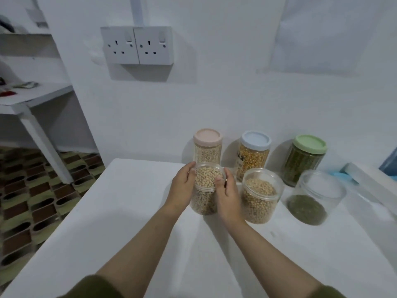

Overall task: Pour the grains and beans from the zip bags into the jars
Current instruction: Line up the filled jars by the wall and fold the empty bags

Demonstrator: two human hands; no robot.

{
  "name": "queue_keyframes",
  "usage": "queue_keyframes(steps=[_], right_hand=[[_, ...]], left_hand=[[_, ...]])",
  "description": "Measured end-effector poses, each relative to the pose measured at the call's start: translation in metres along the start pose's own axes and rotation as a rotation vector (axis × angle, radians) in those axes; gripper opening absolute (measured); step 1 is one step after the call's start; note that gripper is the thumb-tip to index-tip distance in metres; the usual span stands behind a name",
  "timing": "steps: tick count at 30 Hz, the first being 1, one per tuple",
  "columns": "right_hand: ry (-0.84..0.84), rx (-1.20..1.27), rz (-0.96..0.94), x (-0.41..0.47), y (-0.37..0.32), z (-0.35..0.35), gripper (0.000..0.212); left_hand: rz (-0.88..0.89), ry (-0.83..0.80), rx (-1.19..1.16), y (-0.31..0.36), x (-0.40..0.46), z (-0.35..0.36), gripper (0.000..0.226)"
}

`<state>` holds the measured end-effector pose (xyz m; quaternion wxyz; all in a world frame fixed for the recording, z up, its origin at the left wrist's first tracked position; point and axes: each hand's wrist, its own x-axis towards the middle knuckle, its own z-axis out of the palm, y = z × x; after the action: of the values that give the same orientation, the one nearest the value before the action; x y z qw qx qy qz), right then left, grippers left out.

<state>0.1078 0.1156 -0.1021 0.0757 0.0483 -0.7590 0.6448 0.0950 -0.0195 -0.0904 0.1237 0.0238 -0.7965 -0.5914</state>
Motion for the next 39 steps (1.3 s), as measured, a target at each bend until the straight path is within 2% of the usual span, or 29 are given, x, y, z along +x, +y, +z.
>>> queue_keyframes(steps=[3,6,10,13,16,18,24,32,39], right_hand=[[0.094,-0.209,-0.032,0.000,-0.008,0.003,0.054],[0.140,-0.296,-0.124,0.008,-0.026,-0.008,0.054],[0.178,-0.438,-0.282,0.043,-0.043,-0.044,0.054],[0.137,-0.774,-0.378,0.080,-0.045,-0.067,0.063],[0.067,-1.081,-0.195,0.109,-0.034,-0.083,0.079],[0.022,-1.078,-0.135,0.121,-0.025,-0.091,0.081],[-0.014,-0.826,-0.186,0.129,-0.022,-0.105,0.071],[-0.112,-0.785,-0.220,0.141,-0.023,-0.094,0.073],[-0.075,-0.750,-0.210,0.154,-0.019,-0.078,0.072]], left_hand=[[0.243,0.011,0.244,0.003,0.012,-0.006,0.038],[0.414,0.049,0.339,0.012,0.030,-0.005,0.045],[0.520,0.039,0.476,0.020,0.059,0.007,0.055],[0.548,0.060,0.649,0.027,0.079,0.016,0.063],[0.502,-0.023,0.734,0.031,0.099,0.022,0.062],[0.509,-0.079,0.716,0.033,0.107,0.025,0.059],[0.504,-0.082,0.573,0.027,0.118,0.028,0.061],[0.453,-0.096,0.502,0.027,0.136,0.037,0.065],[0.463,-0.086,0.512,0.026,0.139,0.041,0.065]])
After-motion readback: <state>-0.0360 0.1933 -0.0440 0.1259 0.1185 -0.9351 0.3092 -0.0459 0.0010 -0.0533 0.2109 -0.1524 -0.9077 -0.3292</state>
